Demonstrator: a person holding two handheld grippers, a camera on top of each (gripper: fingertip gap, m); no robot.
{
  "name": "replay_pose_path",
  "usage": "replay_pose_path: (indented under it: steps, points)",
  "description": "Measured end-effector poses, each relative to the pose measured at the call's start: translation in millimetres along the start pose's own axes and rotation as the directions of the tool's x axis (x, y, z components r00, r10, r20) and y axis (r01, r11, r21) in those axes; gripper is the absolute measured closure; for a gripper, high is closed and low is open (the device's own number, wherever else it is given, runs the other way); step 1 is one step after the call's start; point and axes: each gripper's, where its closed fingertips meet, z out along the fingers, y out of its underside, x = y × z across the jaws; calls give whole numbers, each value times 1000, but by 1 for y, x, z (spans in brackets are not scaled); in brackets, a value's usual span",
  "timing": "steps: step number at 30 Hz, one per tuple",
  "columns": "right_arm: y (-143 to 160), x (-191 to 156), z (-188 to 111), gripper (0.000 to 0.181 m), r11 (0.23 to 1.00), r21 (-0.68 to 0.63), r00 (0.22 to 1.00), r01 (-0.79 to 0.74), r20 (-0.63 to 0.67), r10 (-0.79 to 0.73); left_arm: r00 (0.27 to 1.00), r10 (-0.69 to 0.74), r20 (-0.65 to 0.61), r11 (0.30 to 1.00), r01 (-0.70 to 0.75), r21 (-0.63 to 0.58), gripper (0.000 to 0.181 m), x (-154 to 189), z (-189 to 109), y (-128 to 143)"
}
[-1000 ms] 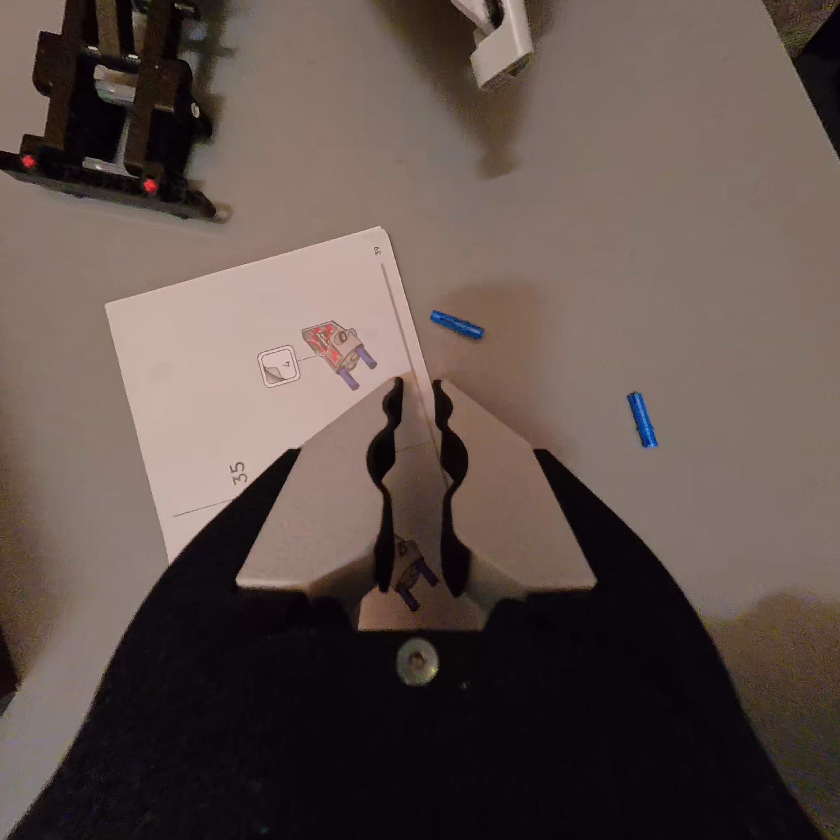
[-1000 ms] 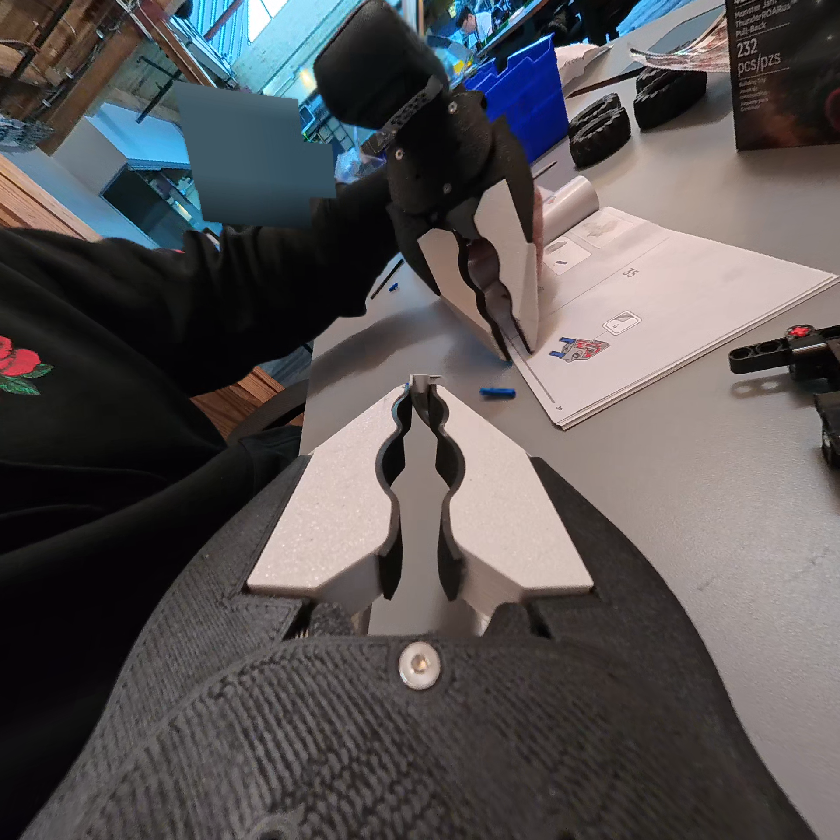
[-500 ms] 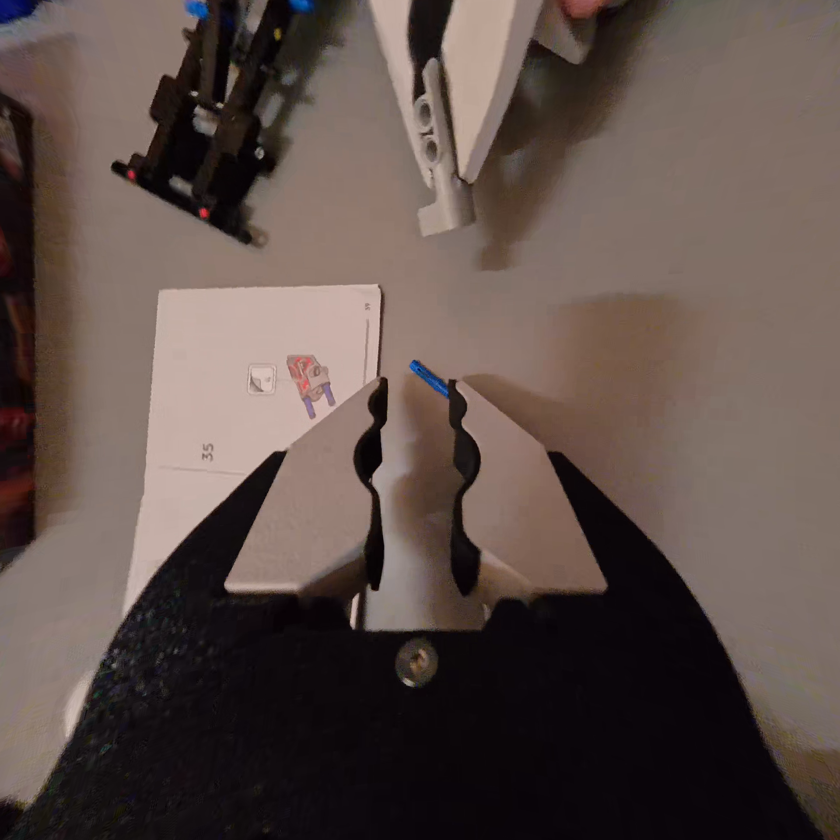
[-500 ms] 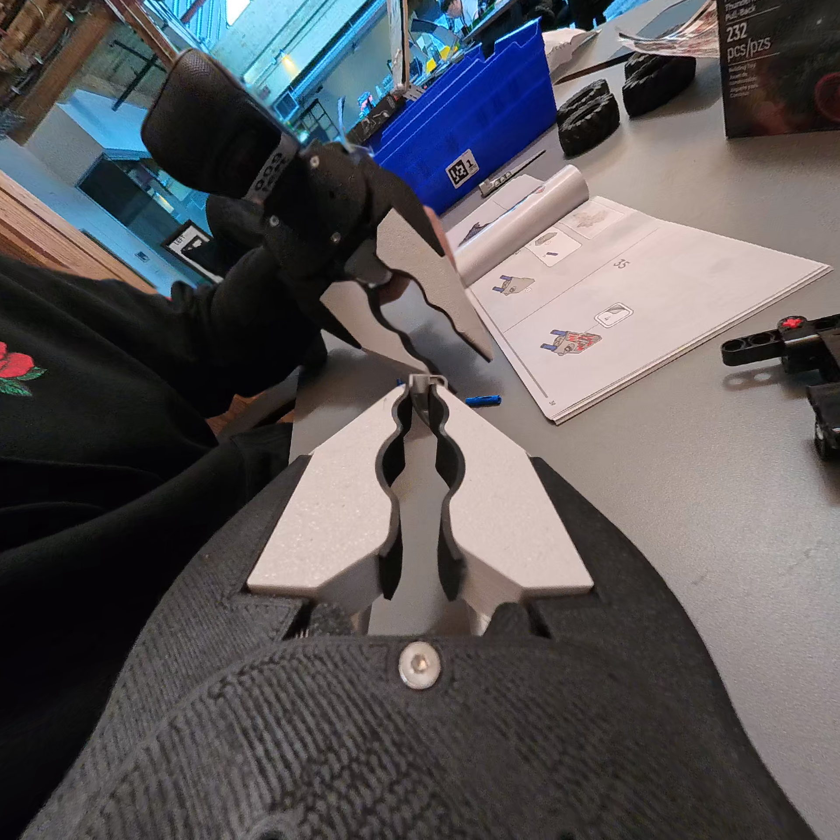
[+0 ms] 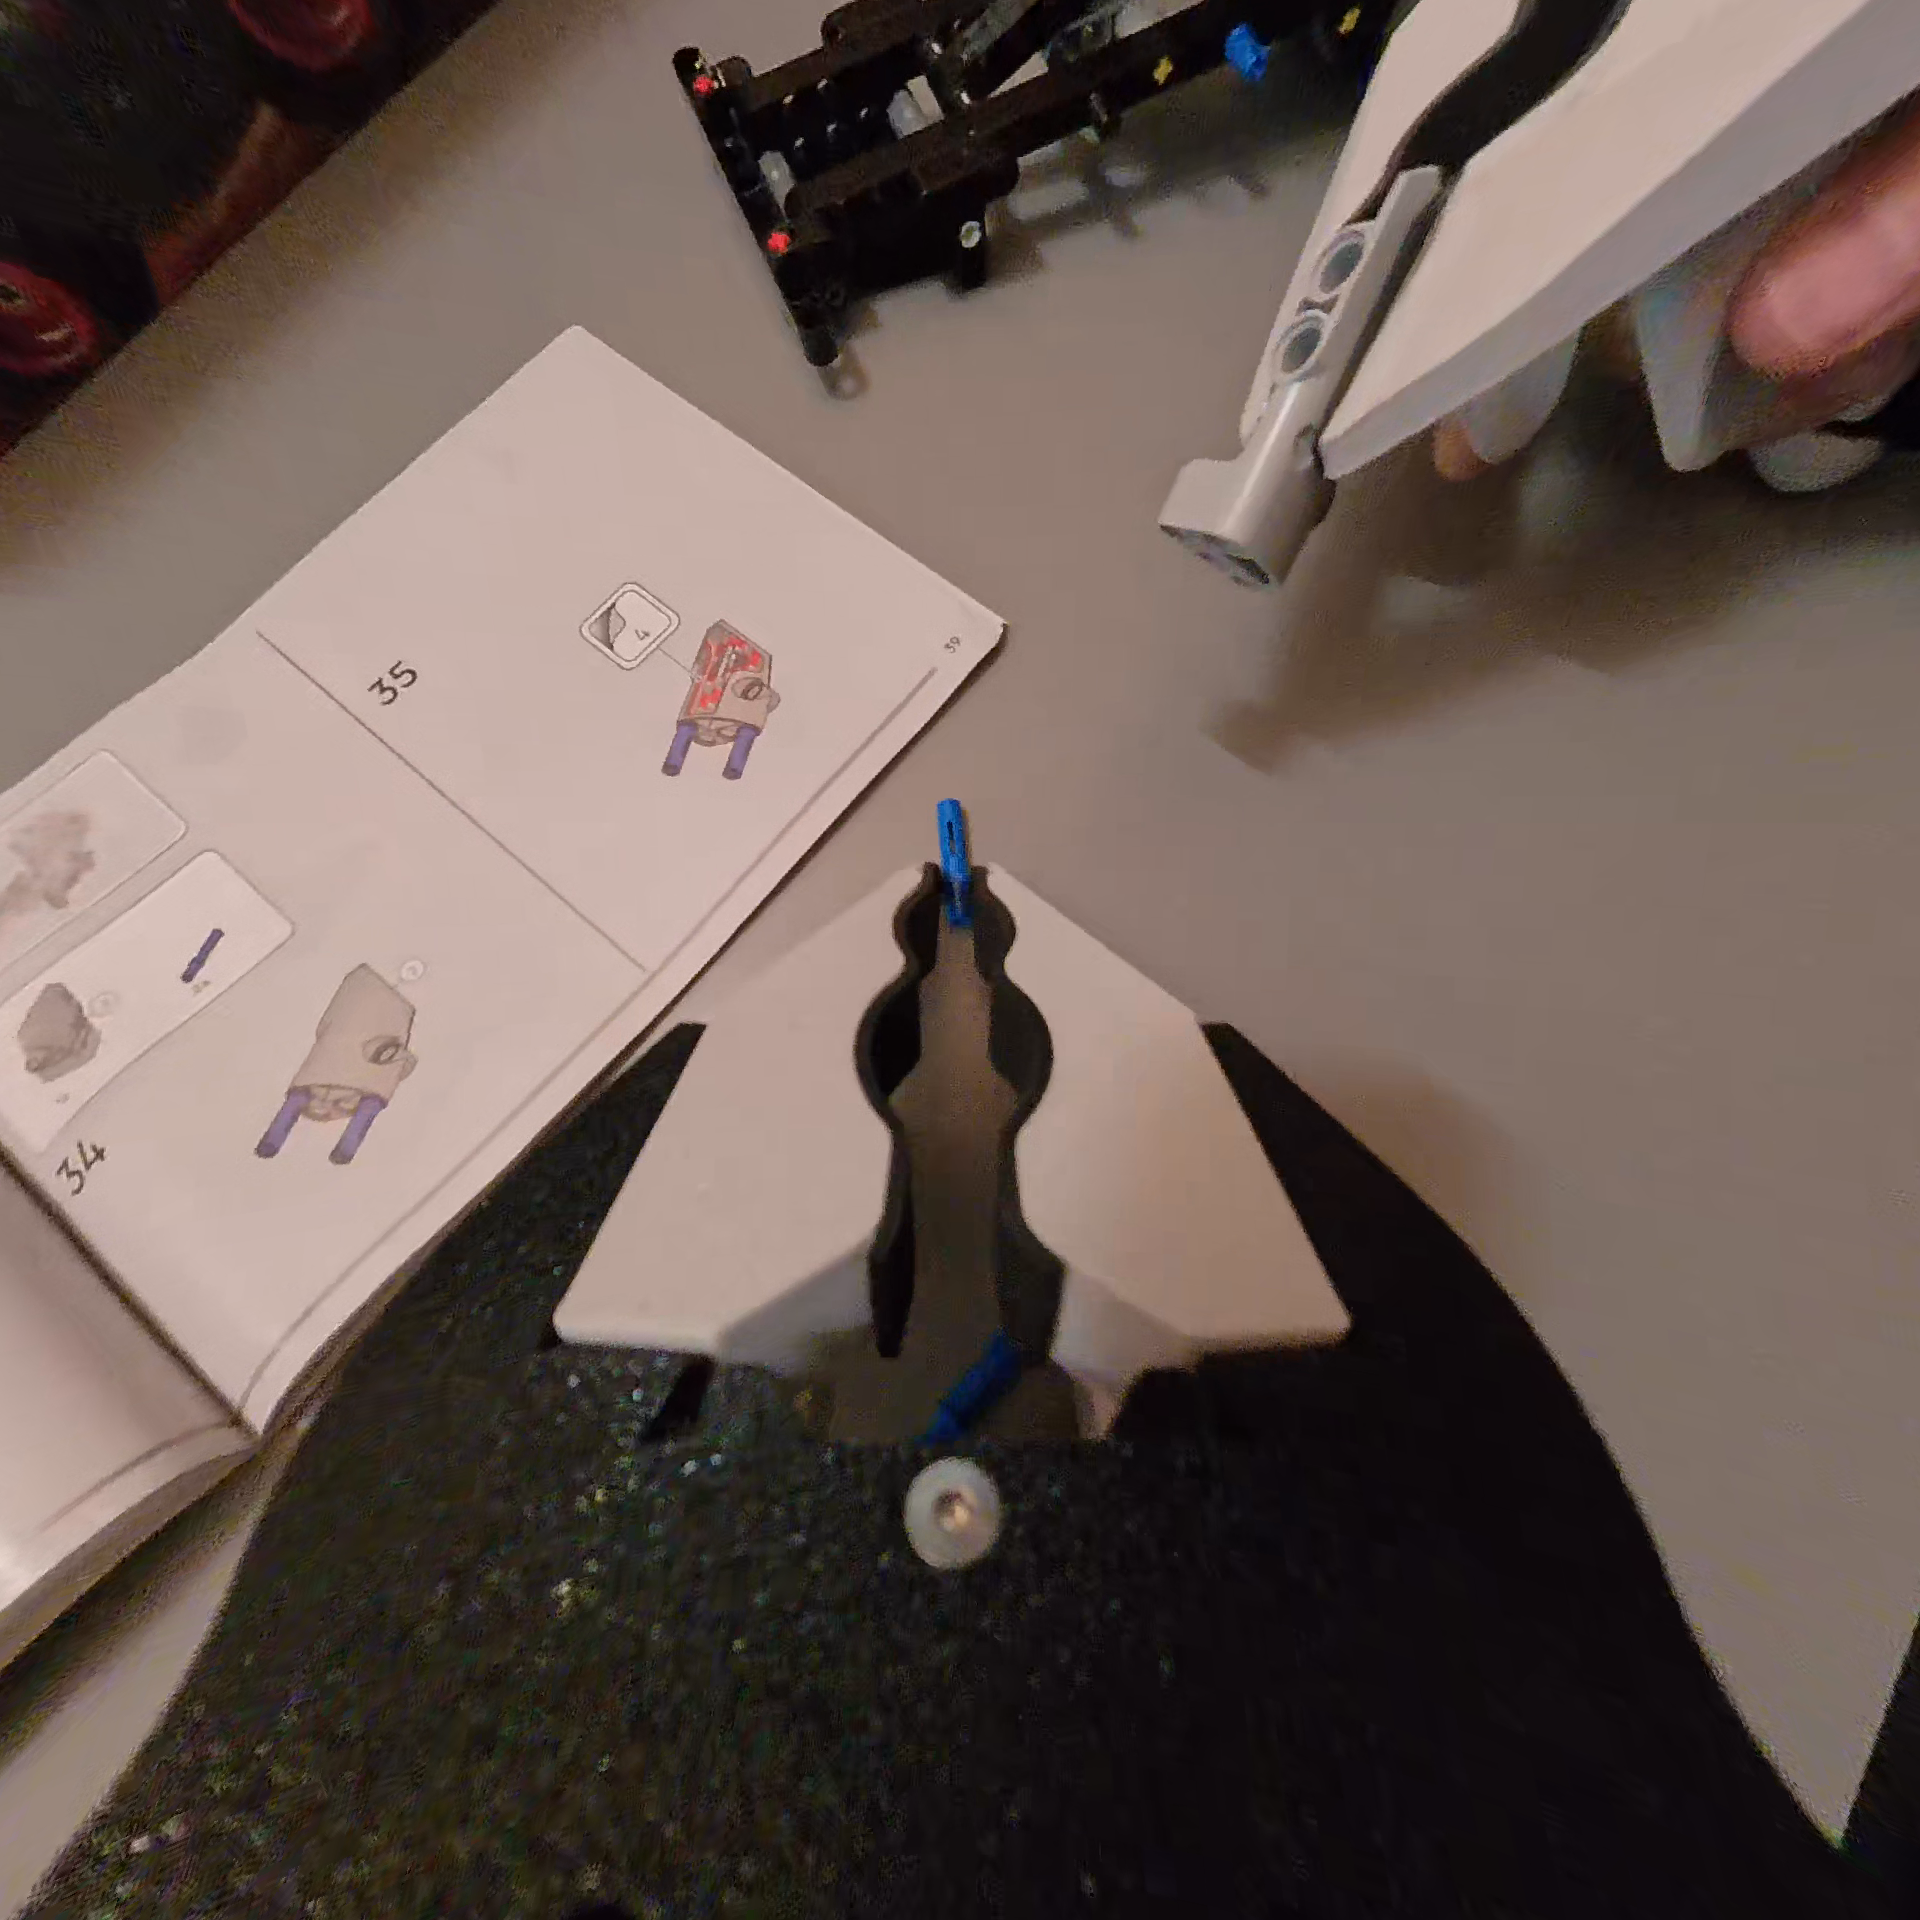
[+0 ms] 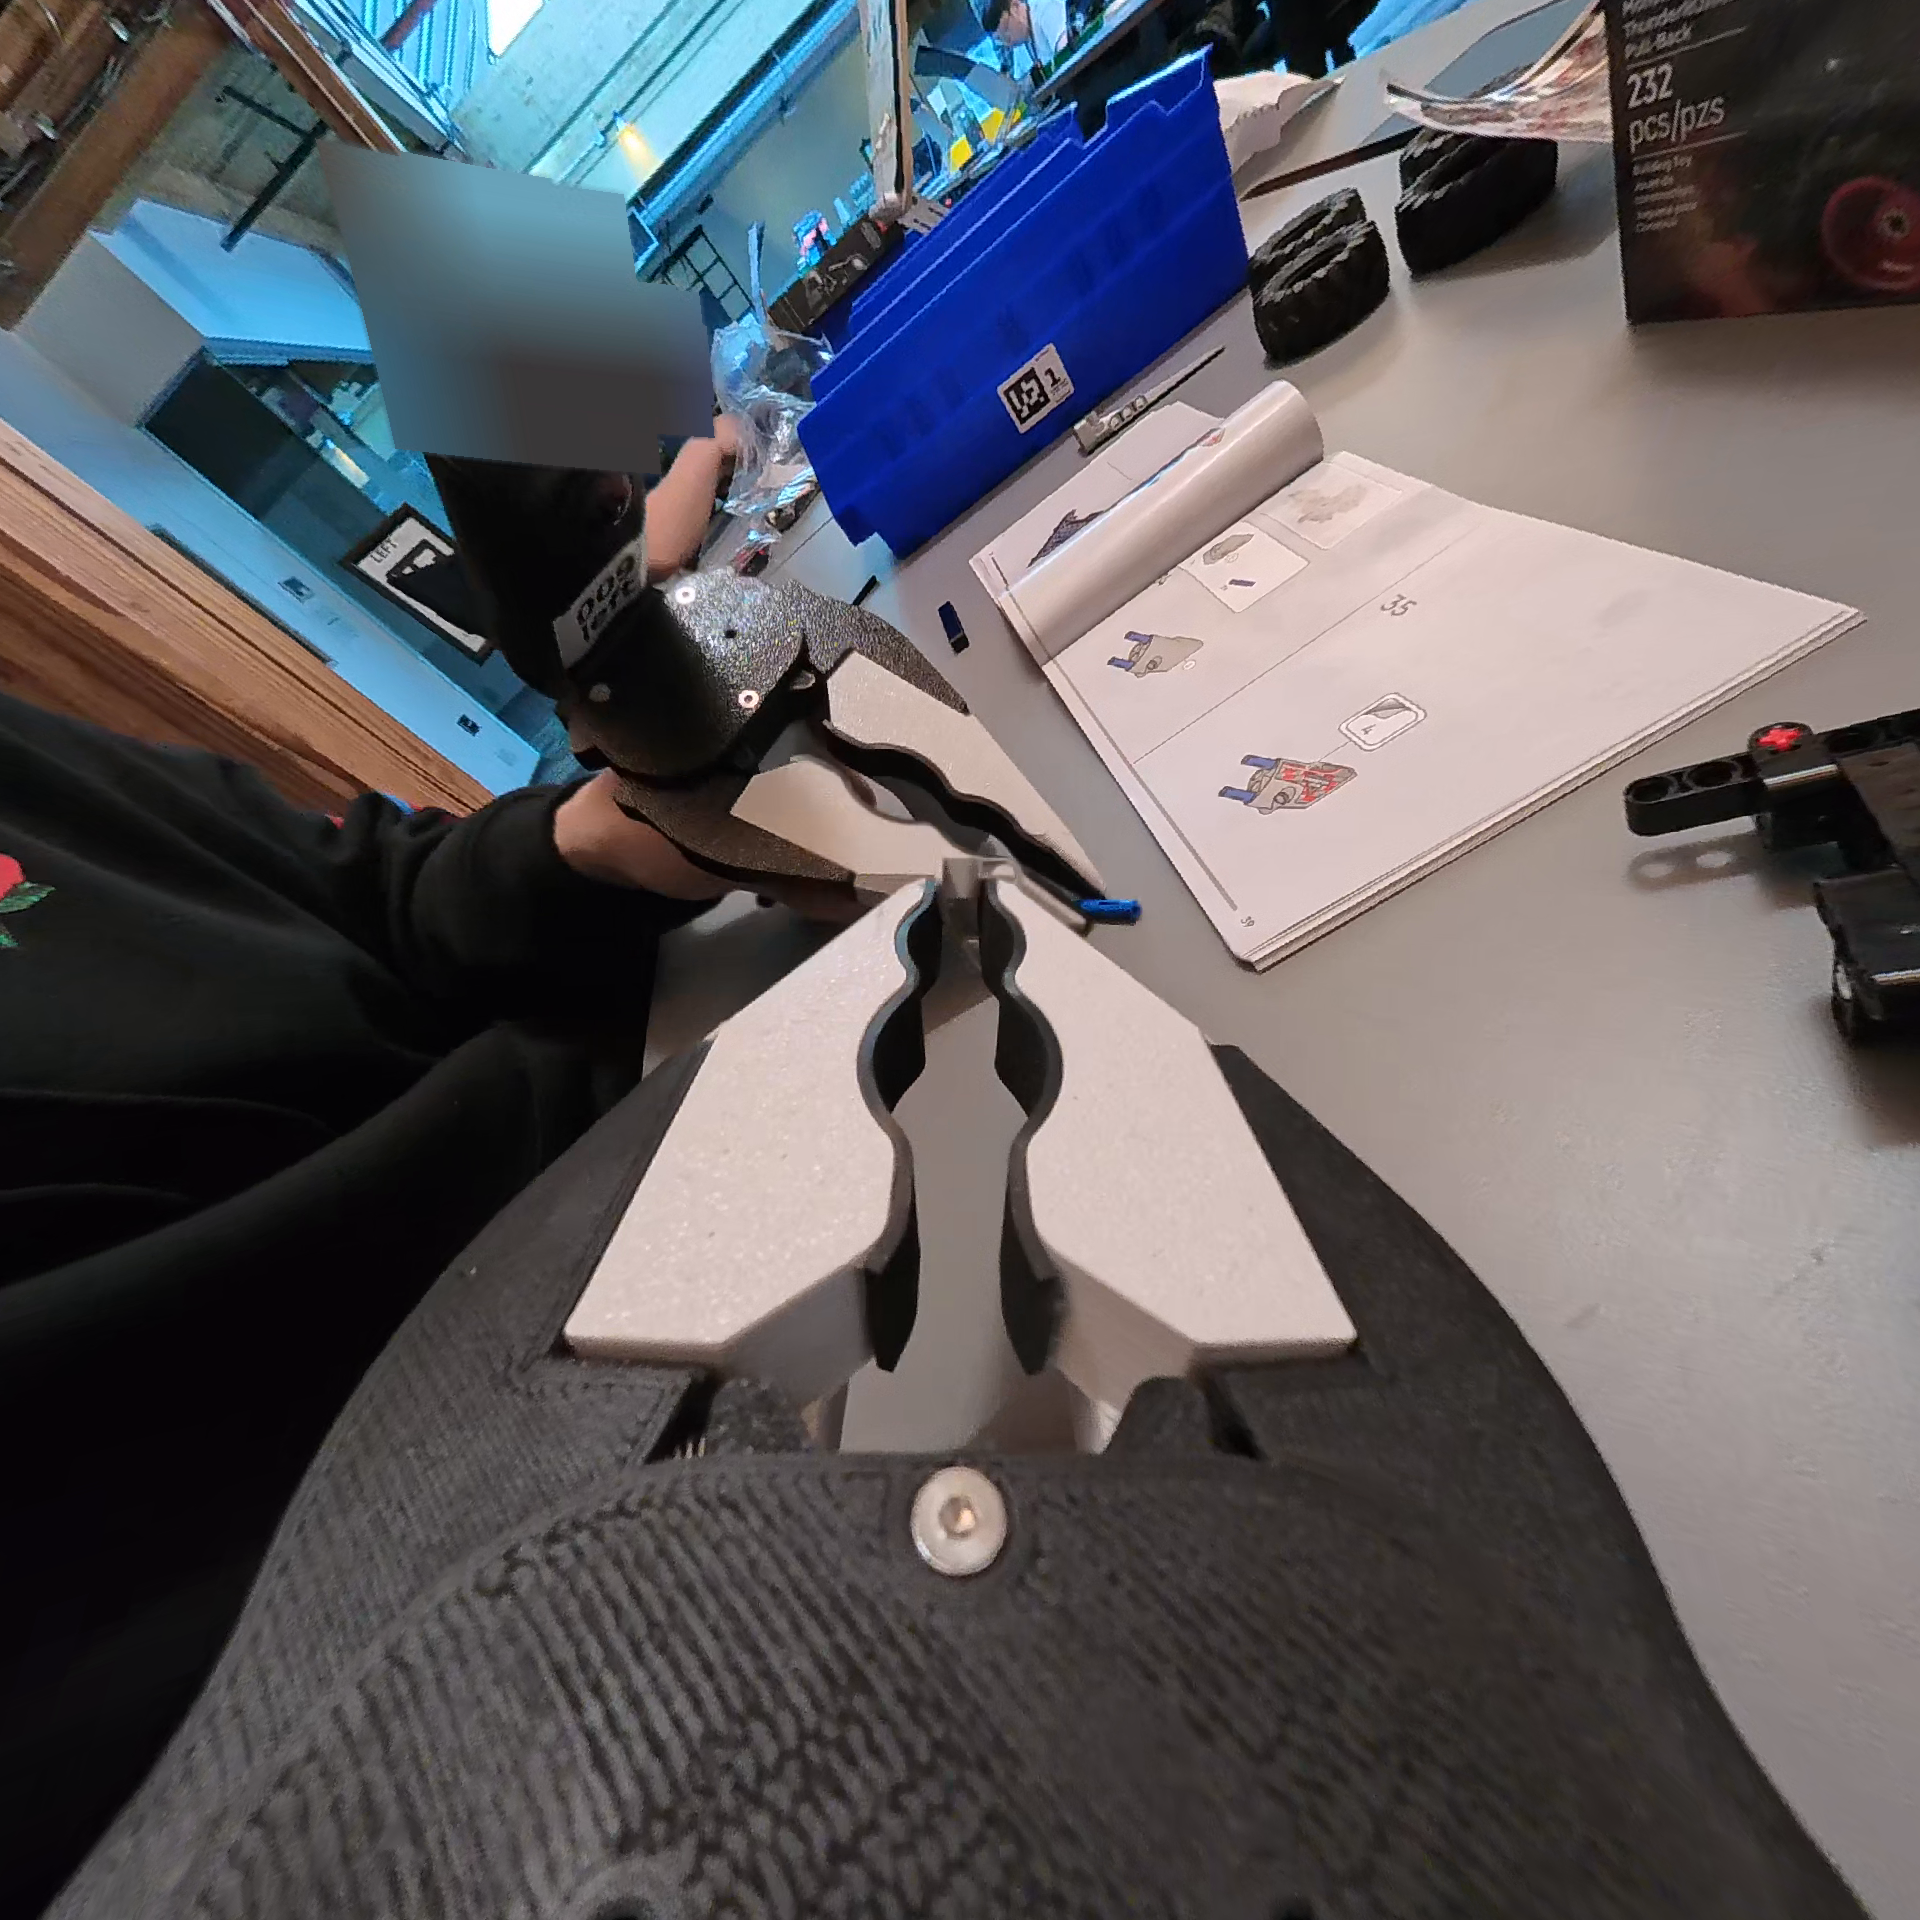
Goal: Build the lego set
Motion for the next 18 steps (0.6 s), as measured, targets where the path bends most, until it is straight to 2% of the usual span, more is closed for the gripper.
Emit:
replay_pose_path:
  steps: [3, 6, 9, 13, 15, 18]
  points:
    - [-1, 1, 0, 177, 1000, 5, 1000, 4, -5, -4, 999, 36, -4, 999, -36, 11, 178, 0, 0, 0]
    - [0, 1, 3, 177, 1000, -6, 1000, 9, -16, -9, 982, 189, 31, 982, -189, 18, 179, 0, 0, -1]
    - [3, 4, 5, 177, 999, -31, 999, 12, -36, -13, 923, 375, 83, 925, -379, 31, 179, 6, 0, -2]
    - [7, 7, 8, 177, 998, -60, 998, 6, -63, -10, 817, 554, 162, 827, -563, 13, 178, 9, -2, -3]
    - [8, 9, 9, 176, 998, -66, 998, 4, -70, -9, 788, 594, 162, 799, -602, 0, 179, 9, -2, -3]
    - [9, 12, 9, 176, 997, -73, 996, -9, -90, 3, 808, 577, 121, 813, -582, 9, 179, 9, -1, -4]
